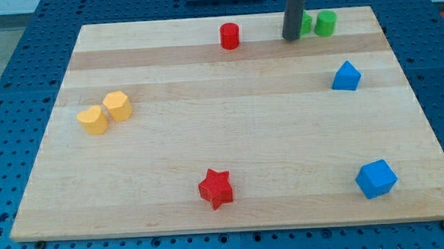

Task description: Move the red circle towards the center of the board

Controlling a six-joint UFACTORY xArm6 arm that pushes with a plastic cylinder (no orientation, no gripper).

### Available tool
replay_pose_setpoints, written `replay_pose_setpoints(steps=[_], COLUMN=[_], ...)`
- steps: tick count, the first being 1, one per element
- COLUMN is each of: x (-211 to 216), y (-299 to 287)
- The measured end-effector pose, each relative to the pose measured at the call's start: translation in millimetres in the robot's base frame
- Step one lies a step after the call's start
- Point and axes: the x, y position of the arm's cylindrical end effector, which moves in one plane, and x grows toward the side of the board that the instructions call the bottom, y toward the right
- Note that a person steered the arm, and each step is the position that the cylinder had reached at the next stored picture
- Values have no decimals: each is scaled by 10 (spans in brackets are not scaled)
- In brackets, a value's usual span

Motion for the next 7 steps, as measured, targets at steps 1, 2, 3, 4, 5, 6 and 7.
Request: replay_pose_setpoints(steps=[1,2,3,4,5,6,7], x=[88,85,-133,-235,-230,-116,-111], y=[-324,-402,-454,-615,-832,-1105,-1117])
